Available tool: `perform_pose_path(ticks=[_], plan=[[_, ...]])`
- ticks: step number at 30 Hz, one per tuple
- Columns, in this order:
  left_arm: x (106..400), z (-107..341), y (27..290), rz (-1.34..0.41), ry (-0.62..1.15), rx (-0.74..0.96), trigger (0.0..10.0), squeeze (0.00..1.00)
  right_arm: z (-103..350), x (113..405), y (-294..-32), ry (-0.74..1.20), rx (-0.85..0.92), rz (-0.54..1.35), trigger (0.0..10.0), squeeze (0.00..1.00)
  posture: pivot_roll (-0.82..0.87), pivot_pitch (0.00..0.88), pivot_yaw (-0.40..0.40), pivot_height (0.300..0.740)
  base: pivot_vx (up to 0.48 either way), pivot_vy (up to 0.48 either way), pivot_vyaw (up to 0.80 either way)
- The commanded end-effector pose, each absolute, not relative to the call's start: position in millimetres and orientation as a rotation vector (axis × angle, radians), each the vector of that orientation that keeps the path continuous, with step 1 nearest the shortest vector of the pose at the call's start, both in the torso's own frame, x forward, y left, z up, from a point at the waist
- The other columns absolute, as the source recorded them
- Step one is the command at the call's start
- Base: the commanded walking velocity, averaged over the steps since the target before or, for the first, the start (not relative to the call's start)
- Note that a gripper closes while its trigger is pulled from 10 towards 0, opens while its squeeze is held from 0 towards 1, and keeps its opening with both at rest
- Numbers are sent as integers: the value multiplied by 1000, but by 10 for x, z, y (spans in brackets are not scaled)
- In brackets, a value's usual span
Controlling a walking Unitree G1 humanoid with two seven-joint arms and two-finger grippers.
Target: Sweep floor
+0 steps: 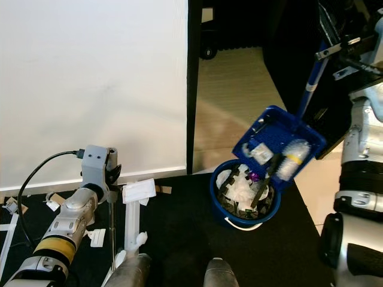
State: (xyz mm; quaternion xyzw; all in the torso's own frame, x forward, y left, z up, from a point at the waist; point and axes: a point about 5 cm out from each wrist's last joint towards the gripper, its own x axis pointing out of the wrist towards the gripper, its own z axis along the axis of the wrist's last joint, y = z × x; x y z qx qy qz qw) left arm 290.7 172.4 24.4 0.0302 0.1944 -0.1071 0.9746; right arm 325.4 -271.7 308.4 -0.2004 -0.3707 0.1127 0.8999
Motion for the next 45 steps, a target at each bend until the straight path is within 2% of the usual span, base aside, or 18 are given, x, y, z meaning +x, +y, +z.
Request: perform_pose_path(ticks=[1, 8, 14, 22, 26, 34, 38, 40, 41, 42, 43, 45], plan=[[2885, 222, 1703, -213, 389, 23, 10000, 0, 3186, 3202, -2631, -836, -416, 245, 10000, 0, -29, 59, 26, 740, 0, 0, 0], [2883, 223, 1712, -207, 388, 20, 10000, 0, 3161, 3209, -2431, -853, -425, 323, 10000, 0, -25, 58, 22, 740, 0, 0, 0], [2875, 220, 1727, -203, 391, 19, 10000, 0, 3053, 3162, -2140, -836, -527, 481, 10000, 0, -26, 63, 24, 740, 0, 0, 0], [2878, 219, 1715, -212, 394, 20, 10000, 0, 3093, 3085, -2072, -846, -588, 536, 10000, 0, -27, 62, 30, 740, 0, 0, 0], [2887, 221, 1712, -214, 394, 20, 10000, 0, 3138, 3035, -2084, -838, -668, 560, 10000, 0, -28, 61, 31, 740, 0, 0, 0], [2897, 224, 1702, -220, 395, 22, 10000, 0, 3309, 2994, -2330, -818, -844, 494, 10000, 0, -30, 60, 35, 740, 0, 0, 0], [2901, 227, 1703, -219, 394, 22, 10000, 0, 3474, 2973, -2456, -848, -854, 433, 10000, 0, -30, 59, 35, 740, 0, 0, 0], [2905, 229, 1715, -219, 395, 26, 10000, 0, 3691, 2956, -2545, -915, -702, 364, 10000, 0, -29, 60, 35, 740, 0, 0, 0], [2905, 229, 1715, -219, 395, 26, 10000, 0, 3691, 2956, -2545, -915, -702, 364, 10000, 0, -29, 60, 35, 740, 0, 0, 0], [2907, 232, 1729, -218, 397, 31, 10000, 0, 3801, 2972, -2609, -922, -577, 339, 10000, 0, -25, 58, 34, 740, 0, 0, 0], [2907, 232, 1729, -218, 397, 31, 10000, 0, 3801, 2972, -2609, -922, -577, 339, 10000, 0, -25, 58, 34, 740, 0, 0, 0], [2916, 253, 1849, -198, 399, 64, 10000, 0, 4120, 3021, -2871, -893, -177, 298, 10000, 0, -14, 56, 32, 740, 0, 0, 0]])
